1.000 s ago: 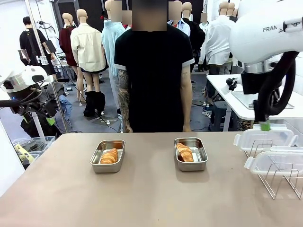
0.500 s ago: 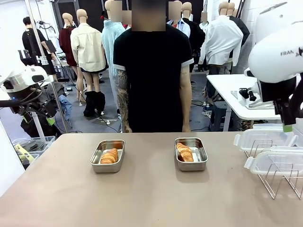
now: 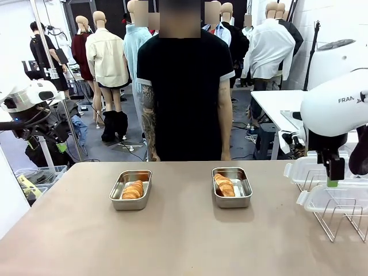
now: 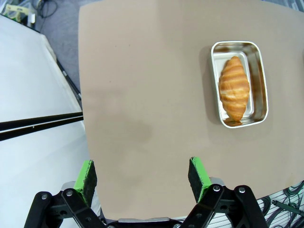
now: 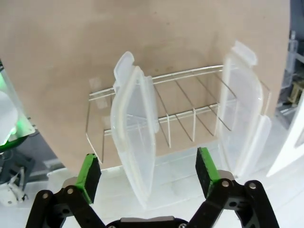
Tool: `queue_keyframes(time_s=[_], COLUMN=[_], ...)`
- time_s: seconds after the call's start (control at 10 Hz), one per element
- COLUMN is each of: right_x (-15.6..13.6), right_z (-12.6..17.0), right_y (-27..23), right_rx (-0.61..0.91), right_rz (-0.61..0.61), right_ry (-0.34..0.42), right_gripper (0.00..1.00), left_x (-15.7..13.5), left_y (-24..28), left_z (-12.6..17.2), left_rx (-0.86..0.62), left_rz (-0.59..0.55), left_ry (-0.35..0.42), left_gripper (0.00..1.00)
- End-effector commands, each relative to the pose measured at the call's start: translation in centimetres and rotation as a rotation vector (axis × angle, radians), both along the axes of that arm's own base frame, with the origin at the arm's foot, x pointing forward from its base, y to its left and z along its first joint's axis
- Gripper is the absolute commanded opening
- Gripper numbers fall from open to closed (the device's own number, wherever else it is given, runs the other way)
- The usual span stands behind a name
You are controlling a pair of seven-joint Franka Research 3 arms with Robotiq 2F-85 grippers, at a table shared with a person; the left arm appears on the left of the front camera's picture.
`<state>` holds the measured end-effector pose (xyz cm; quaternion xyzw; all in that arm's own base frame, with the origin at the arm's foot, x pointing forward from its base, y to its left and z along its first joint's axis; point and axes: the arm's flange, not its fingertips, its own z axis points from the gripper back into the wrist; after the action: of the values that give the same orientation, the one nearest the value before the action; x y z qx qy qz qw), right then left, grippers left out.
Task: Place the bread in airtight containers.
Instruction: Pick up one Airtight Container lid and hand it to the human.
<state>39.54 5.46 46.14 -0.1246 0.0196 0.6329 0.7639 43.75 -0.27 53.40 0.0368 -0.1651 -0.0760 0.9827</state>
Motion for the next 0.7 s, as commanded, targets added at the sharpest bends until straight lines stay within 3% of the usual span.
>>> queue_keyframes(time_s=[0.0,0.6], right_x=[0.1,0.6], right_z=[-1.1,-4.2], right_y=[0.3,-1.7], right_rx=[-0.002,-0.031], right_rz=[0.017,-0.022], right_ry=[0.015,0.057], right_gripper=[1.0,1.0], left_x=[0.0,0.0], left_y=[0.1,0.1], left_z=[0.1,0.1], left_rx=[-0.005,-0.005], left_rz=[0.002,0.002], left_ry=[-0.011,-0.011], left_gripper=[1.0,1.0])
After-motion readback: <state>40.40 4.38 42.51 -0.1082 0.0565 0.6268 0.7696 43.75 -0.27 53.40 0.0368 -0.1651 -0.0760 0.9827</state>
